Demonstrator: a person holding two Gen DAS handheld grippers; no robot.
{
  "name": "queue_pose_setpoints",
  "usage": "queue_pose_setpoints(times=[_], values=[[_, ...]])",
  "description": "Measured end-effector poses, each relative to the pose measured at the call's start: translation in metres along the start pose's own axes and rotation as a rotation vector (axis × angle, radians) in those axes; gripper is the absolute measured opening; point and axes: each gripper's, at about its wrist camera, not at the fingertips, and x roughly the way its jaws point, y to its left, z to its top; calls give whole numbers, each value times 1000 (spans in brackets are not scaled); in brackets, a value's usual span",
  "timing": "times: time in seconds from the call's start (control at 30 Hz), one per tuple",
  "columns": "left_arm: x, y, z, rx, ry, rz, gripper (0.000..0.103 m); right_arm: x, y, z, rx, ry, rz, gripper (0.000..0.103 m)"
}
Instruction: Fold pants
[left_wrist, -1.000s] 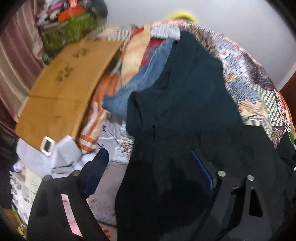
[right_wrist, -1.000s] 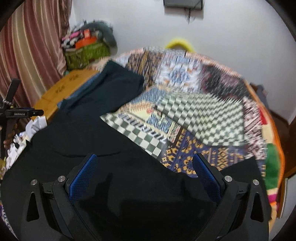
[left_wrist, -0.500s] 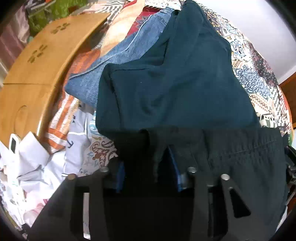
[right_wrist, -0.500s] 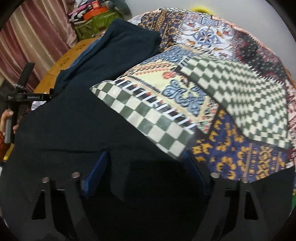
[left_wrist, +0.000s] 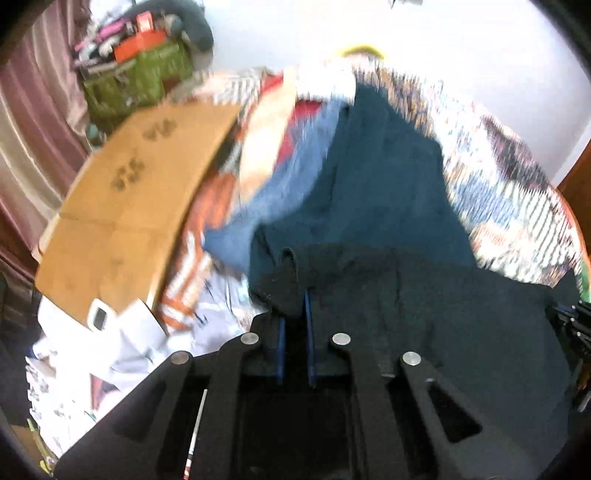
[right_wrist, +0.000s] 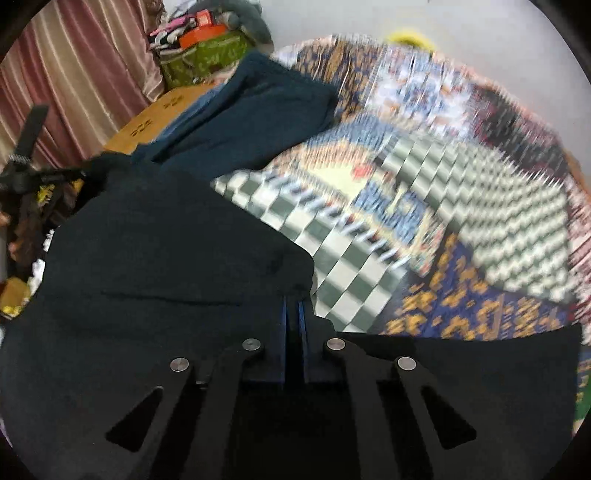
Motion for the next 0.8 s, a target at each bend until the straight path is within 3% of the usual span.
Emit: queue_pose_setpoints(times=[0.17, 0.3, 0.8], values=[[-57, -1, 15, 7, -118, -27, 7, -50, -1, 26, 8, -164, -85, 5], [-88, -3, 7, 19, -153, -44, 7, -86, 6, 35, 4, -230, -98, 5], [-157, 27, -91, 7, -145, -79, 6, -152, 84, -47, -77, -212, -68, 5]])
